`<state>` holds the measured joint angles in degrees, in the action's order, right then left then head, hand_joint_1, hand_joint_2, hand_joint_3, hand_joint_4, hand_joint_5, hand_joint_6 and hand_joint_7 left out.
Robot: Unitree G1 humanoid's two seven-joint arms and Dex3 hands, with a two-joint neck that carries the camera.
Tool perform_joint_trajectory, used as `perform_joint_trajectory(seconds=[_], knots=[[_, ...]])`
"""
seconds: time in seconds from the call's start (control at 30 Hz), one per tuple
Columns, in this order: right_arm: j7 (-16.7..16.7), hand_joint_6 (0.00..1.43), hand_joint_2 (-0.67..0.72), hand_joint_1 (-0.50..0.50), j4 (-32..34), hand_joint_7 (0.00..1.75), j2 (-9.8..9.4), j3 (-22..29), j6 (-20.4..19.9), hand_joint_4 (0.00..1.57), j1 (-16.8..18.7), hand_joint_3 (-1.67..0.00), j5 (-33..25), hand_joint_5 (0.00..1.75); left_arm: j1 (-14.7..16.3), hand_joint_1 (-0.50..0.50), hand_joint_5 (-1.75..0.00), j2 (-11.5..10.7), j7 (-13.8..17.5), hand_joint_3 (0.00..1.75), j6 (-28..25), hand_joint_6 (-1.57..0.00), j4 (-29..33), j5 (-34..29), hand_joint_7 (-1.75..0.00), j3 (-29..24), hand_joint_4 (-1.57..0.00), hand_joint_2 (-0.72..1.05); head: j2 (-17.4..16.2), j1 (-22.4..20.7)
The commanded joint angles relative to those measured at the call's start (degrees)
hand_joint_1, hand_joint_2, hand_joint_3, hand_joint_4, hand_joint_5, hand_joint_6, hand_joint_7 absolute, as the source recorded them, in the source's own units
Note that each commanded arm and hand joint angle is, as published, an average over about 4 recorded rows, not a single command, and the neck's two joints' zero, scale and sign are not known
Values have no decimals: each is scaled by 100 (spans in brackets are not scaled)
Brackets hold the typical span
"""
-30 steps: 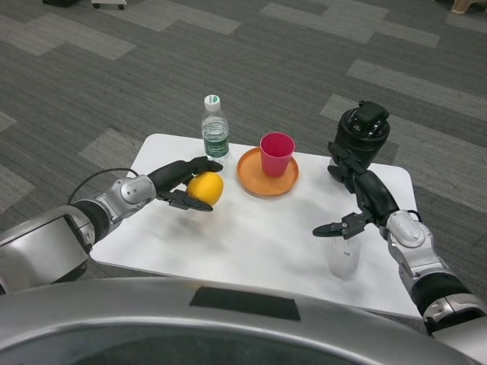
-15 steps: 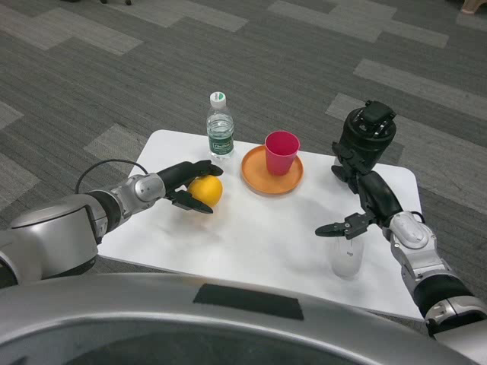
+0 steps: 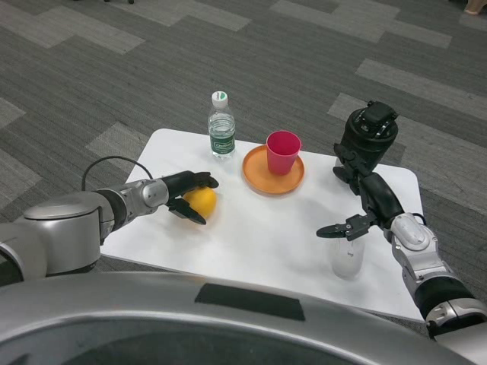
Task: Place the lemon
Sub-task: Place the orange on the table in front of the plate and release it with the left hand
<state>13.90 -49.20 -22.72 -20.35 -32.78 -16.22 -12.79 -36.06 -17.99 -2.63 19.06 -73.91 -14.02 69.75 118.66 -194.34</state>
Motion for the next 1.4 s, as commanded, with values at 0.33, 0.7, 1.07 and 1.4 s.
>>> perform_joint_trajectory(seconds=[0.33, 0.7, 1.07, 1.4], knots=[[-11, 0, -3, -4, -41, 0, 9, -4, 44, 0, -140, -40, -35, 48, -129, 50, -136, -7, -290, 9, -12, -36, -36, 52, -21, 82, -9, 105, 25, -38], [-11, 0, -3, -4, -63, 0, 7, -22, 44, 0, -144, -40, -37, 48, -129, 50, -92, -29, -416, 9, 71, -14, -87, 26, 0, 106, 0, 105, 45, -47], [-11, 0, -3, -4, -68, 0, 9, -22, 44, 0, -144, -40, -31, 48, -102, 50, -82, -31, -418, 4, 100, -5, -113, -224, 0, 71, 0, 91, 68, -57], [-11, 0, -3, -4, -63, 0, 11, -31, 44, 0, -144, -40, -39, 48, 82, 50, -82, -168, -380, 9, 717, 0, -186, -462, 0, -575, 0, 96, 96, -108]])
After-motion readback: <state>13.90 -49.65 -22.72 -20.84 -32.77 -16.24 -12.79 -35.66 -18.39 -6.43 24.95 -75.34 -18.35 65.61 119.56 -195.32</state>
